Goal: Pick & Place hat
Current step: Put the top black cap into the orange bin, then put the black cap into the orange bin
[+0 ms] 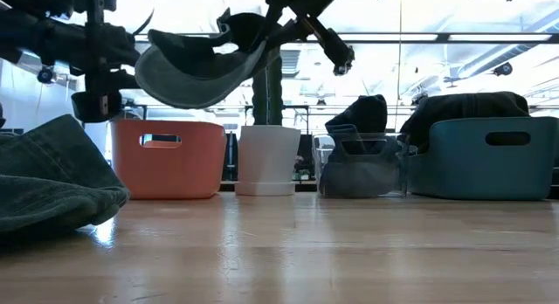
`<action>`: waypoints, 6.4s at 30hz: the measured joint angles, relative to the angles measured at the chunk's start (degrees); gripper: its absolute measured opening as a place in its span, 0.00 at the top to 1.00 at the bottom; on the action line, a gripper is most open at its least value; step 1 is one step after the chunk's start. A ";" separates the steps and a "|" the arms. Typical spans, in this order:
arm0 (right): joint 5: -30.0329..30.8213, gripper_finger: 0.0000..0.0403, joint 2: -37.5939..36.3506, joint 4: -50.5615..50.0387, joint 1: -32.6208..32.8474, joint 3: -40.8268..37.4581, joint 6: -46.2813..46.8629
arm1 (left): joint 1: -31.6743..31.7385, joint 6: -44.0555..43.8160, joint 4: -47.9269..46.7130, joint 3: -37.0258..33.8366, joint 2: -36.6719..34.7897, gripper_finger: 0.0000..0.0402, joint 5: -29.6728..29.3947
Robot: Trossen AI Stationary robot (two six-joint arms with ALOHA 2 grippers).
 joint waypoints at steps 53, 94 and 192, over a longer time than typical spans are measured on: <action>1.03 0.91 -0.13 4.92 -1.26 -0.09 -4.10 | 0.00 9.67 1.47 2.81 4.80 0.96 -3.07; 0.99 0.56 -1.29 -2.91 -1.46 -0.09 -2.48 | 12.05 8.66 -39.00 21.14 26.04 0.95 -22.82; -3.49 0.56 -1.14 -6.42 8.27 -0.24 4.12 | -37.12 5.76 -27.48 13.89 28.69 0.50 -4.27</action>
